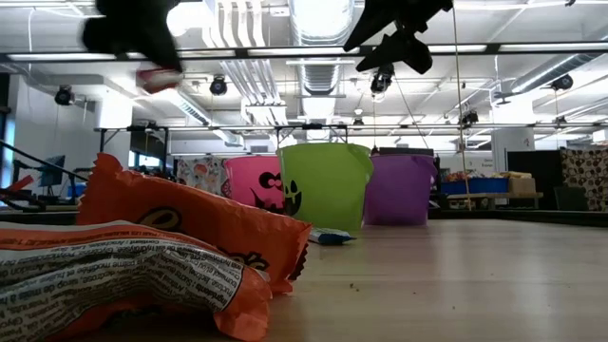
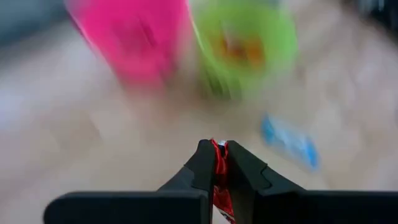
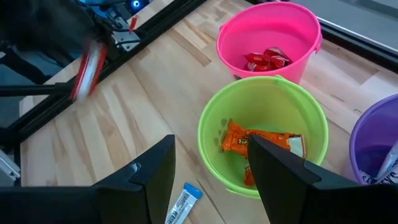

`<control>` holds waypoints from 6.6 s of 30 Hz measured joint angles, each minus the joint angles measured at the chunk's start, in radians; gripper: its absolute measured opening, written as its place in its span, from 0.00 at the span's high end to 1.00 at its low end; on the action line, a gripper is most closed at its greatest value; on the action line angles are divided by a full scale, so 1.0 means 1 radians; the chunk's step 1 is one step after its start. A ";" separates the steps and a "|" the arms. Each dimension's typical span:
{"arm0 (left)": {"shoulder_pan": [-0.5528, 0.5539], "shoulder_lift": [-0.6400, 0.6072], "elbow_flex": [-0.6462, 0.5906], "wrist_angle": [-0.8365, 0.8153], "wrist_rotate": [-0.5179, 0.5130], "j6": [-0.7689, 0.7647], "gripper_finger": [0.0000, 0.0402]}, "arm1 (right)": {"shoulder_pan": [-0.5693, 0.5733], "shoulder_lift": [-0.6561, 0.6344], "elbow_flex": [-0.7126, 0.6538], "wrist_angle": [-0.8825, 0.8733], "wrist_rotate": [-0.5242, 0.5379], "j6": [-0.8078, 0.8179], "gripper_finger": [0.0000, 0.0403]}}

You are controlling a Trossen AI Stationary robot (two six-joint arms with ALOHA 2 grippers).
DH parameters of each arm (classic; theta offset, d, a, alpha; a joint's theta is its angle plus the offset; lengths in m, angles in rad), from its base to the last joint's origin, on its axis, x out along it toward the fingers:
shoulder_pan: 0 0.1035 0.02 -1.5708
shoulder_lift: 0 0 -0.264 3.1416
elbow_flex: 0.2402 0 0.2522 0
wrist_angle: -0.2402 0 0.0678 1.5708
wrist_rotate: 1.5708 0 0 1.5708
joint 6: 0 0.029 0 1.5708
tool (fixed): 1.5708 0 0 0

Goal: Sort candy
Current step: Put the red candy into the pink bin, then put the blue candy into the violet bin

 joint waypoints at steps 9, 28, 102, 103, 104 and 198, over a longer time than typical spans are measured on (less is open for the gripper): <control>0.488 -0.128 -0.052 0.572 0.075 0.660 0.98 | 0.000 0.004 0.000 -0.001 -0.001 0.006 0.52; 0.764 0.246 -0.101 0.845 0.244 0.815 0.99 | -0.002 0.003 0.000 -0.009 0.069 0.032 0.52; 0.341 0.017 -0.082 0.728 0.356 0.723 0.76 | 0.721 0.329 -0.167 -0.403 -0.454 1.260 0.53; 0.342 0.017 -0.082 0.728 0.356 0.728 0.76 | 0.721 0.346 -0.167 -0.402 -0.463 1.246 0.54; 0.342 0.017 -0.082 0.728 0.355 0.737 0.76 | 0.721 0.362 -0.167 -0.397 -0.468 1.236 0.55; 0.250 0.016 -0.021 0.295 0.419 0.321 0.76 | -0.244 -0.022 -0.167 0.022 0.394 -0.105 0.74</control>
